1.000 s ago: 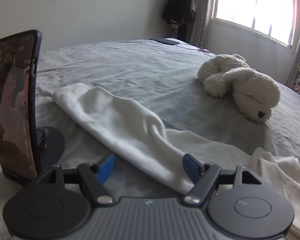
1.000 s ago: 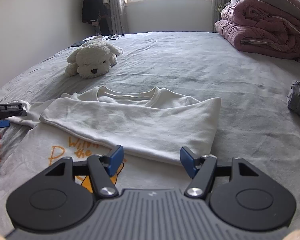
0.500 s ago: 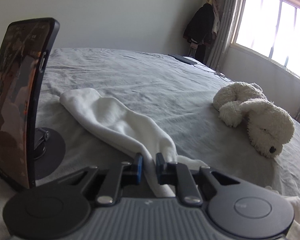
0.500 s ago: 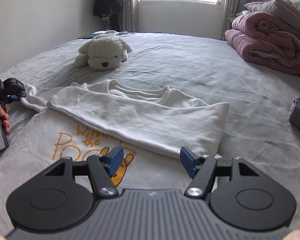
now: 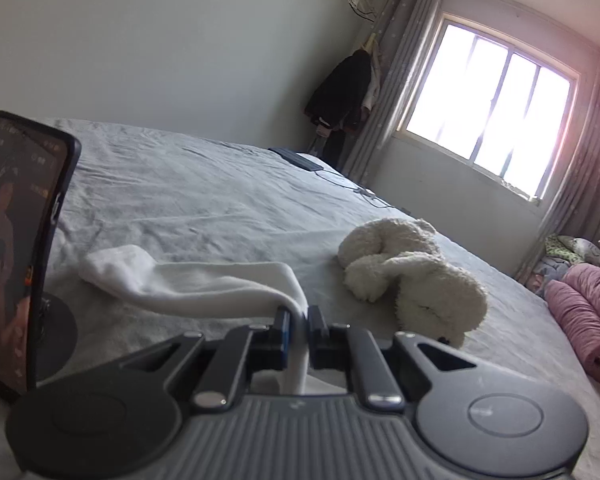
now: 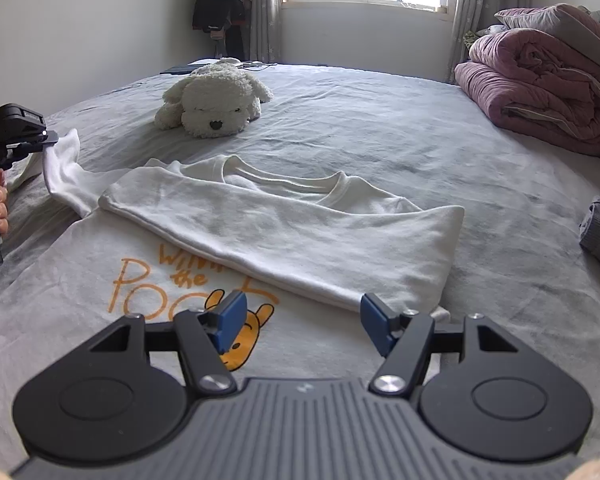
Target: Fold clothes
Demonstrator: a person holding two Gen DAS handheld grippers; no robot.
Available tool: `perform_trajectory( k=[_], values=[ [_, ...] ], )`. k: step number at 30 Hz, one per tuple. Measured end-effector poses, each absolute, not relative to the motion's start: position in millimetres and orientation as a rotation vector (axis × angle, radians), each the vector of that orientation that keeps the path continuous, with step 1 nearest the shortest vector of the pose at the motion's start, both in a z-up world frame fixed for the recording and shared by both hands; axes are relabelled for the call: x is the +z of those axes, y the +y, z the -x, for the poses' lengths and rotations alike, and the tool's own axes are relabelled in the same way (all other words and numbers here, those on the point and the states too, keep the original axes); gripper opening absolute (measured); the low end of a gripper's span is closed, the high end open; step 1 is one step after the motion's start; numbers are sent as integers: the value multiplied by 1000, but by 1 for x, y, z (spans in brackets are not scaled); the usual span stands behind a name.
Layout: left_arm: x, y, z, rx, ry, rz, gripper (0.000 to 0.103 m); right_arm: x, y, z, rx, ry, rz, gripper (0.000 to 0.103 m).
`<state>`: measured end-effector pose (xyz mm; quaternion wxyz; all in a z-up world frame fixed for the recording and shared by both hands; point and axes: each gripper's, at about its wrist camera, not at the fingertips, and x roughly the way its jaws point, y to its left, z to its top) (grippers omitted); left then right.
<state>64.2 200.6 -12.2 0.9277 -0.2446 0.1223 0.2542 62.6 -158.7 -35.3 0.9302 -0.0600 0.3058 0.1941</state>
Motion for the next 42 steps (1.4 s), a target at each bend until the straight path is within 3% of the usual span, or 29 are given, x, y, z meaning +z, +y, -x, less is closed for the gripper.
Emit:
perform_trajectory(
  k=[20, 35, 38, 42],
  values=[
    [-7, 149, -69, 107, 224, 455, 8, -37, -152, -59, 418, 644, 102, 67],
    [-58, 88, -94, -165, 595, 211, 9, -36, -152, -58, 422, 644, 104, 67],
    [-55, 87, -91, -167, 605, 213, 14, -36, -153, -59, 424, 646, 105, 67],
    [-45, 92, -85, -150, 609, 237, 45, -36, -154, -59, 424, 645, 102, 67]
  ],
)
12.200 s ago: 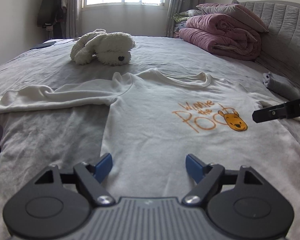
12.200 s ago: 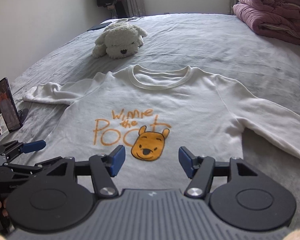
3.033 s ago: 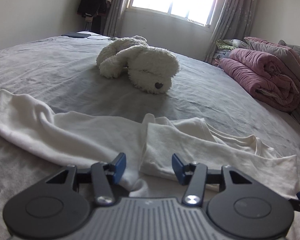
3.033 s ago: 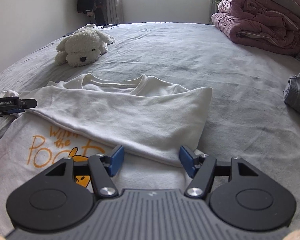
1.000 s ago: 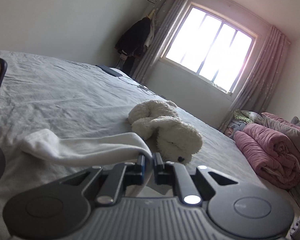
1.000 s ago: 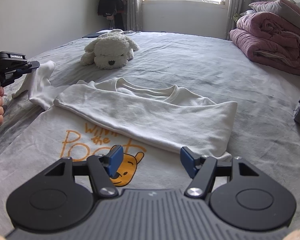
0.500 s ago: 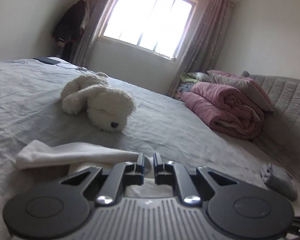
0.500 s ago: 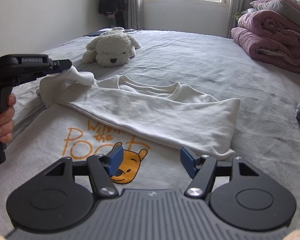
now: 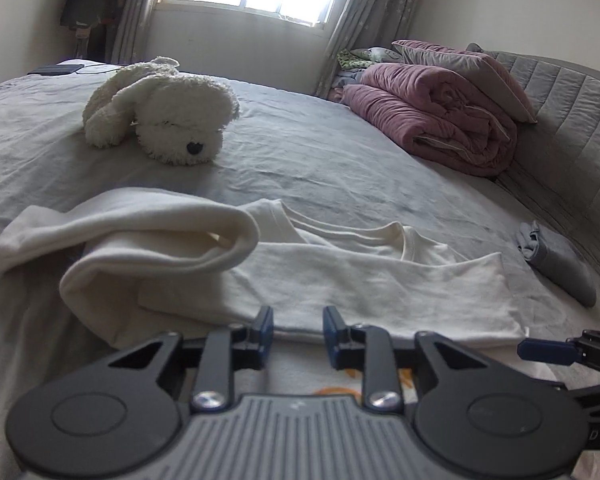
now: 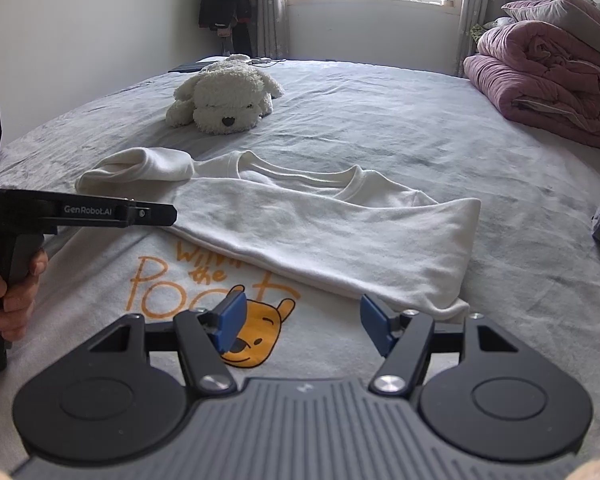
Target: Fold clothes
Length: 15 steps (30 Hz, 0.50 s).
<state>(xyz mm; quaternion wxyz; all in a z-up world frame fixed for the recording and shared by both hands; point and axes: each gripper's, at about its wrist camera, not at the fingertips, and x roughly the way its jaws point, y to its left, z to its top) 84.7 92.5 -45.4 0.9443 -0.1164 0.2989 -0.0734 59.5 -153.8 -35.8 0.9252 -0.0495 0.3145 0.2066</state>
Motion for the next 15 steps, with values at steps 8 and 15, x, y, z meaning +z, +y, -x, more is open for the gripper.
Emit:
perform_trajectory(
  k=[8, 15],
  values=[
    [-25, 116, -75, -56, 619, 308, 63, -35, -151, -57, 433, 641, 102, 69],
    [-15, 151, -79, 67, 641, 414, 67, -36, -150, -57, 433, 646, 99, 69]
  ],
)
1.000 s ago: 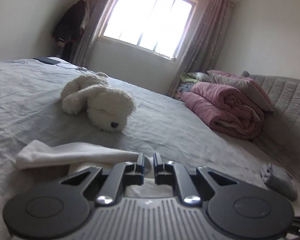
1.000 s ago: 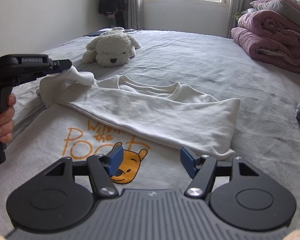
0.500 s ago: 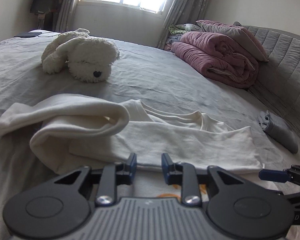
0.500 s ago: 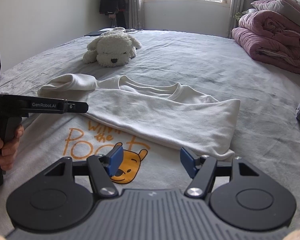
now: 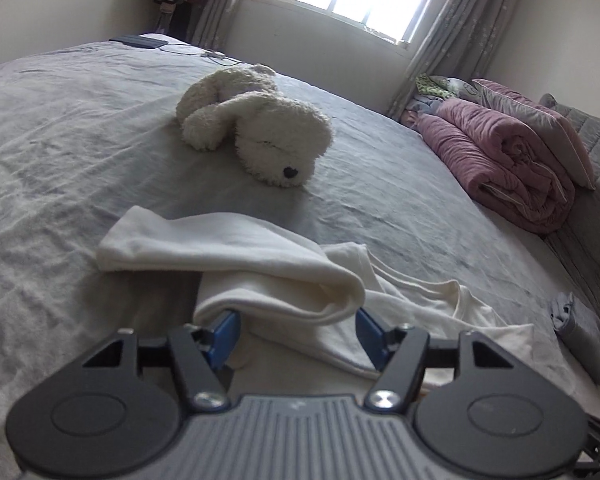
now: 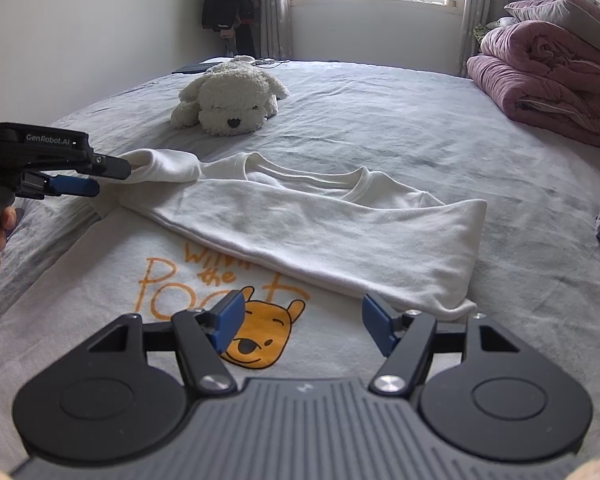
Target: Fold clothes
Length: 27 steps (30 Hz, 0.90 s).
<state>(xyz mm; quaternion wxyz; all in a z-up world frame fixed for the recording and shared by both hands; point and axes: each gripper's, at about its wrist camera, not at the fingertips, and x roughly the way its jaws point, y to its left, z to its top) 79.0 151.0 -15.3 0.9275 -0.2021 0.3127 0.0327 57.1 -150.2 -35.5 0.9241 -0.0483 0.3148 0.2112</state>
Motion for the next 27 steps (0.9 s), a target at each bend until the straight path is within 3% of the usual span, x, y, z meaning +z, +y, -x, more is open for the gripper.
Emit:
perform_trajectory(
  k=[11, 27],
  values=[
    [-12, 188, -84, 60, 688, 688, 67, -36, -151, -58, 431, 648, 96, 69],
    [0, 208, -82, 112, 624, 743, 72, -38, -153, -60, 424, 658, 81, 69]
  ],
)
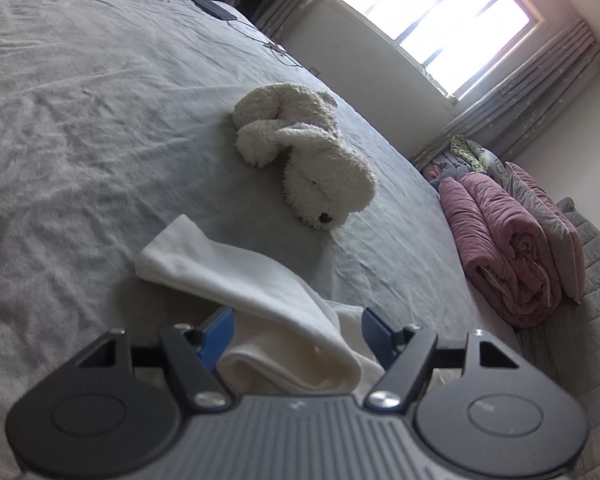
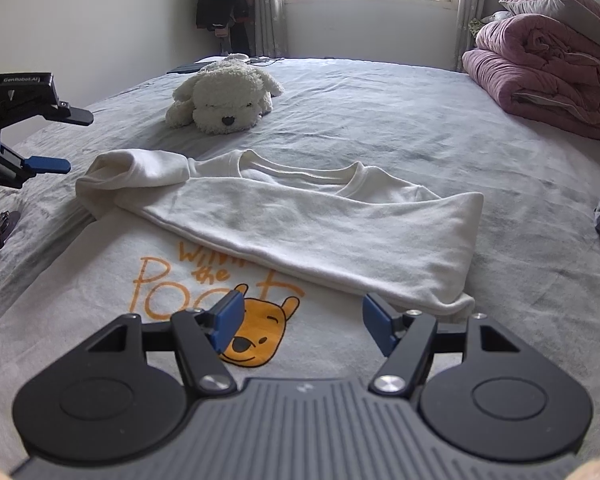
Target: Fold clothes
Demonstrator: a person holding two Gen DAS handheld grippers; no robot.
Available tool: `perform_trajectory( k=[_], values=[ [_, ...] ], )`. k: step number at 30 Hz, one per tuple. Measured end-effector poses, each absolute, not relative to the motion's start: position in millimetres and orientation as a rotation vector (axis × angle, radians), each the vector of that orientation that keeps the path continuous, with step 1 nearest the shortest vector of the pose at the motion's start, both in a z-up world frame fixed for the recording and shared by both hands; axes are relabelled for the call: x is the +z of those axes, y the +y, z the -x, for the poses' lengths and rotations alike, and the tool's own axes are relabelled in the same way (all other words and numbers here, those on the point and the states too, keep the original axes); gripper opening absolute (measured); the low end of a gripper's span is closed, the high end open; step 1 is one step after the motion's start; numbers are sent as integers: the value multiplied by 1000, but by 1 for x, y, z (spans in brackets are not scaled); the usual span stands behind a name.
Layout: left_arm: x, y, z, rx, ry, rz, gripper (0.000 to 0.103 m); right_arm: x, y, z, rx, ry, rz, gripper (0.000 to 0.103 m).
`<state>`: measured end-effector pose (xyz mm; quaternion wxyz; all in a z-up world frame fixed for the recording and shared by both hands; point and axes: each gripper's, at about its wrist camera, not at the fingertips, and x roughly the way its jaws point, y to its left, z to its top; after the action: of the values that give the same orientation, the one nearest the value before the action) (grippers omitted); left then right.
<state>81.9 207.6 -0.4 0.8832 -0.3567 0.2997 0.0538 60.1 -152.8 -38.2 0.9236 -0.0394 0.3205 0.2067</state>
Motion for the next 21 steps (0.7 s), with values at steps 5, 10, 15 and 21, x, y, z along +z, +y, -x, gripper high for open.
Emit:
perform_trajectory(
  k=[5, 10, 15, 21],
  values=[
    [-19, 209, -98, 163, 656, 746, 70, -39, -153, -60, 425, 662, 80, 69],
    [-34, 214, -111, 268, 648, 761, 63, -41, -154, -62, 421, 668, 77, 69],
    [-41, 217, -114, 325, 599, 756, 31, -41, -154, -61, 422, 668, 77, 69],
    [-27, 212, -105, 318, 515, 701, 5, -40, -154, -61, 421, 662, 78, 69]
  ],
)
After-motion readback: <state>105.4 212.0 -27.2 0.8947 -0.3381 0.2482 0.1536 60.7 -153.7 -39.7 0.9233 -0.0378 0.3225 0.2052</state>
